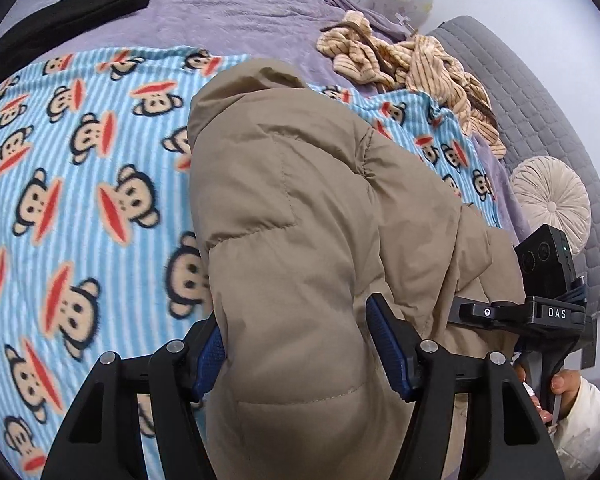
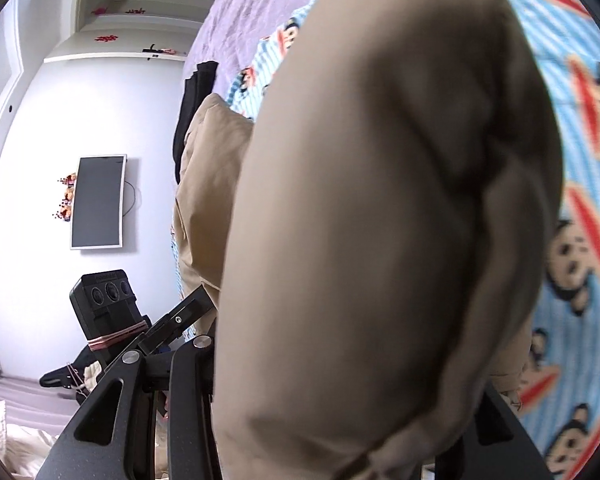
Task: Fold large clothes
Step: 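Grasp the folded jacket end with both tools and fold it over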
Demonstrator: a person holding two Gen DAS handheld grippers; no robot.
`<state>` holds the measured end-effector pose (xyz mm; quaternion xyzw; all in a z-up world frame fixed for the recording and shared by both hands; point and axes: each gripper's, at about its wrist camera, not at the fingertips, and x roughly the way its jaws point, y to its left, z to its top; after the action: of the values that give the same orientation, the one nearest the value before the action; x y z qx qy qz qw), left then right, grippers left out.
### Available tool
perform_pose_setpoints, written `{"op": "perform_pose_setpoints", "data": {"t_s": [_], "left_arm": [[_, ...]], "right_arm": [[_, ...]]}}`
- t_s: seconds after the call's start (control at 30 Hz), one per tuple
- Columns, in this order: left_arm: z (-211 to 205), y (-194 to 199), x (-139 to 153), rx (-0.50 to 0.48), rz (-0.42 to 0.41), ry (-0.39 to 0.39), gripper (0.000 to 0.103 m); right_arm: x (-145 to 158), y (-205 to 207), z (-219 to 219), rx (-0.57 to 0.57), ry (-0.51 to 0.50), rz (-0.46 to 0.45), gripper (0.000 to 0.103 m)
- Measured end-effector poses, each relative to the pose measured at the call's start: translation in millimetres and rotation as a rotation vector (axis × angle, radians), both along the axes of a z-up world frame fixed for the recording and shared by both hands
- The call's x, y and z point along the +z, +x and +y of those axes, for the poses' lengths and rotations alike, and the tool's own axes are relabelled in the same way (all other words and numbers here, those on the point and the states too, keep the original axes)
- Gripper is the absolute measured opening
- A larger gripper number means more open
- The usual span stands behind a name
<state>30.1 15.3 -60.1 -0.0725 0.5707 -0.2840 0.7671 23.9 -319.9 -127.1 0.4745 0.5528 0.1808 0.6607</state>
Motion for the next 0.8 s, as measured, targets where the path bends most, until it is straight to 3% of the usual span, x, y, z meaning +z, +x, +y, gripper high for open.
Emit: {"op": "perform_pose_setpoints", "data": {"t_s": [0.27,0.43,0.53,0.67,0.8], "left_arm": [[97.6,53.1,-18.9,0.176,-0.032,0.082,0.067],[116.3,64.3,-50.2,0.243,-0.017,0.135,0.067],[103.1,60.0,-54.8,0.224,-0.053,0.179,0.070],[79.8,52.6,-53.3,0.170,-0.102,0.239,0.074],[70.2,45.9,-50.3,0.171,-0.121,0.275,0.075]], "right_arm": [[-1.3,93.0,115.8,0.147,0.025,-0.054,0.045],[-12.2,138.8,151.8,0.245,-0.020,-0.056,0.047],[-30.3,155.7,144.6,0.234,-0.092,0.011,0.048],[-45.0,150.0,94.3,0.103,-0.186,0.141,0.062],[-26.6,137.8,58.9,-0.012,-0.304,0.168,0.064]]}}
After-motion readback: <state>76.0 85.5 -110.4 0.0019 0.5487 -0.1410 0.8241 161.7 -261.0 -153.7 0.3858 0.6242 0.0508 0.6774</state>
